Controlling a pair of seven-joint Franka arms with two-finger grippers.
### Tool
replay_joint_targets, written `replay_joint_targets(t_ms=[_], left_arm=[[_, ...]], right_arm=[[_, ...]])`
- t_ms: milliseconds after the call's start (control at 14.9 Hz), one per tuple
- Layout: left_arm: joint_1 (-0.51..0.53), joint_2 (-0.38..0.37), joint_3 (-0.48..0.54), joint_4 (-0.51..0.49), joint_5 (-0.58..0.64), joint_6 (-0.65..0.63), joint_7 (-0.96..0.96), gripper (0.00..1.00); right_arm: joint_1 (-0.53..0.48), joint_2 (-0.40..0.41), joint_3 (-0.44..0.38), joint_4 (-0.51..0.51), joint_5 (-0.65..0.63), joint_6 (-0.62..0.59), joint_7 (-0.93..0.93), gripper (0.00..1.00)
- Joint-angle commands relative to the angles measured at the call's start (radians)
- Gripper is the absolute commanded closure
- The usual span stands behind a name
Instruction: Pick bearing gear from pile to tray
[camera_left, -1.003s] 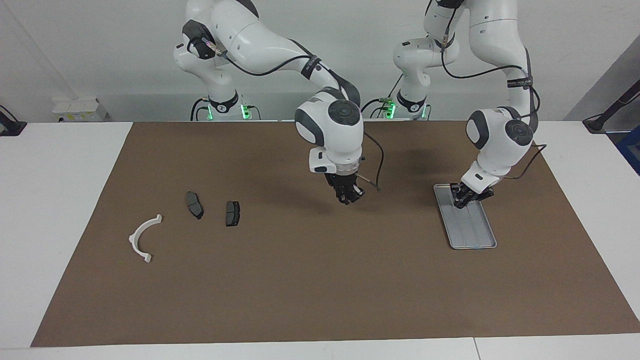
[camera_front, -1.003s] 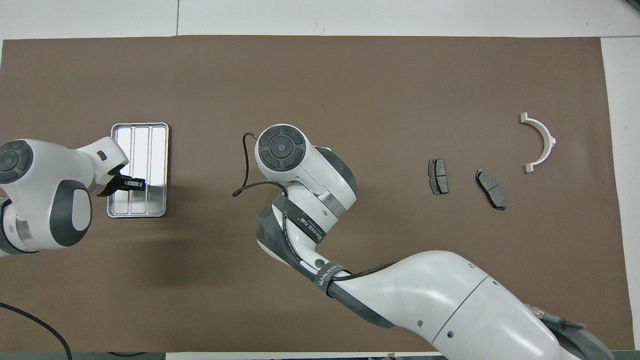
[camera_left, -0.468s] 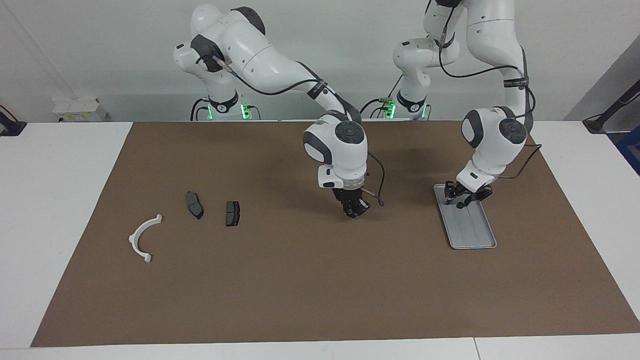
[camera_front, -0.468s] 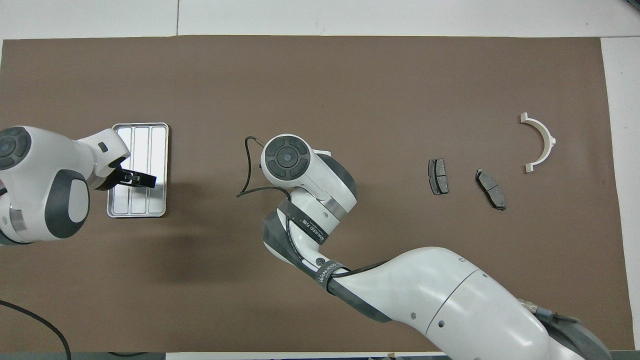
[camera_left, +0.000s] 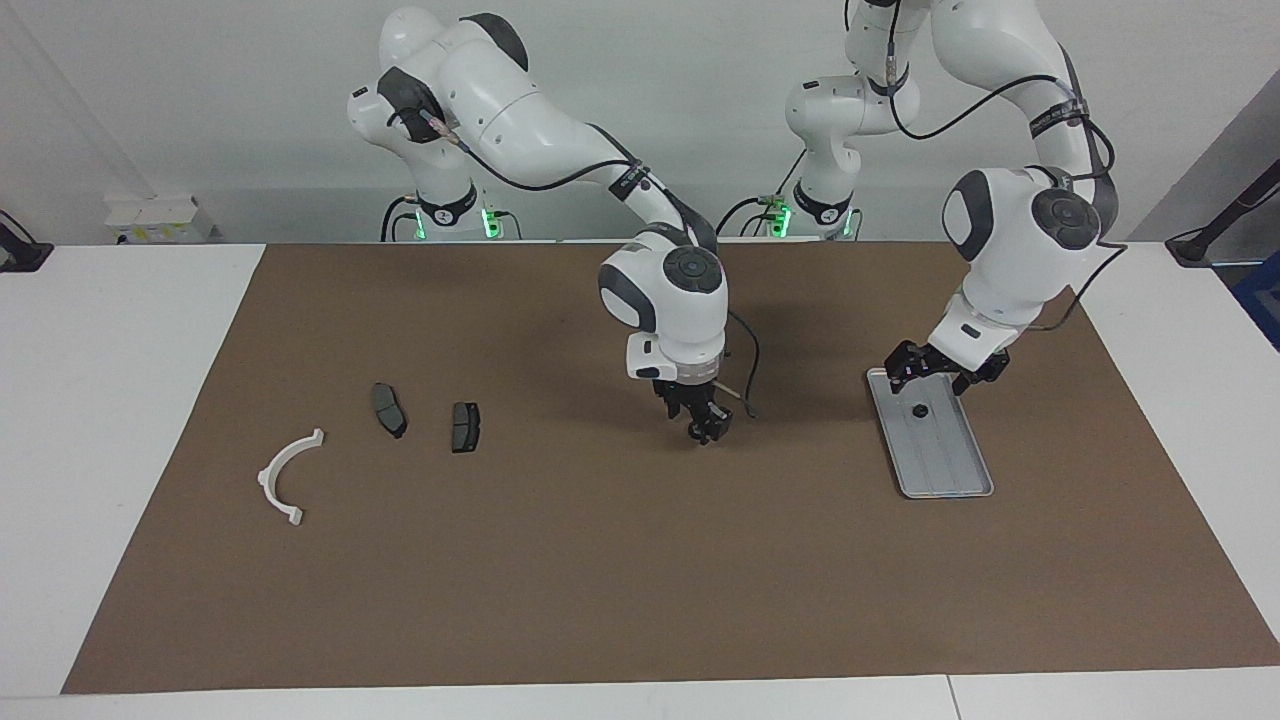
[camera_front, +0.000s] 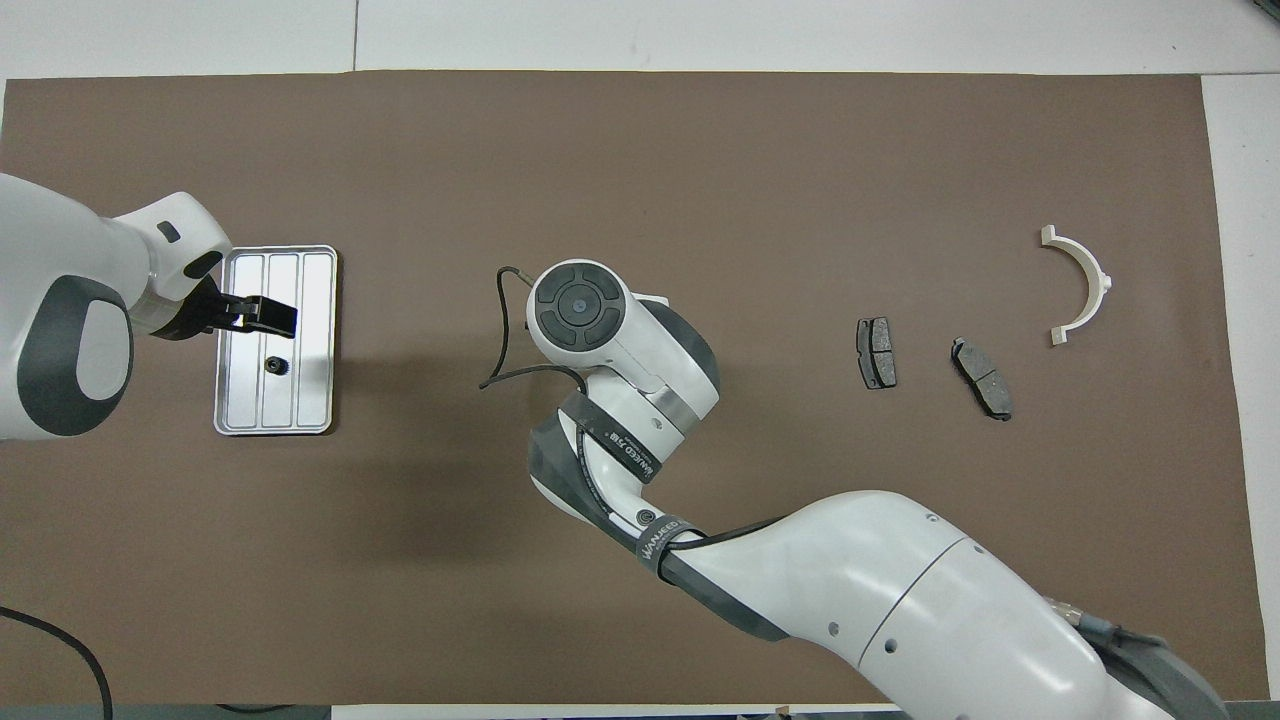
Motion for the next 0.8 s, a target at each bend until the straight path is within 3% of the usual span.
replay_joint_targets(t_ms=[0,268,468,736], left_arm=[[-0.091,0.003,0.012,-0.002,0.0,0.011,-0.162,0.0],[-0.305,0.045,0.014,0.0,0.025,0.098,-0.498,0.0],[-0.456,0.181,0.014,0.088,0.115,0.114,-0.724,0.0],[-0.508,0.295,0.015,0.152,0.12,0.173,-0.767,0.0]], right_arm=[[-0.092,-0.055,0.023,0.049,-0.009,-0.073,-0.078,0.0],[-0.213,-0.134,0.025,0.047,0.086,-0.138,-0.376,0.0],[-0.277,-0.161,0.025,0.047,0.117,-0.179,-0.559,0.0],[-0.348,-0.17,0.025,0.043,0.125,-0.215,-0.824,0.0]])
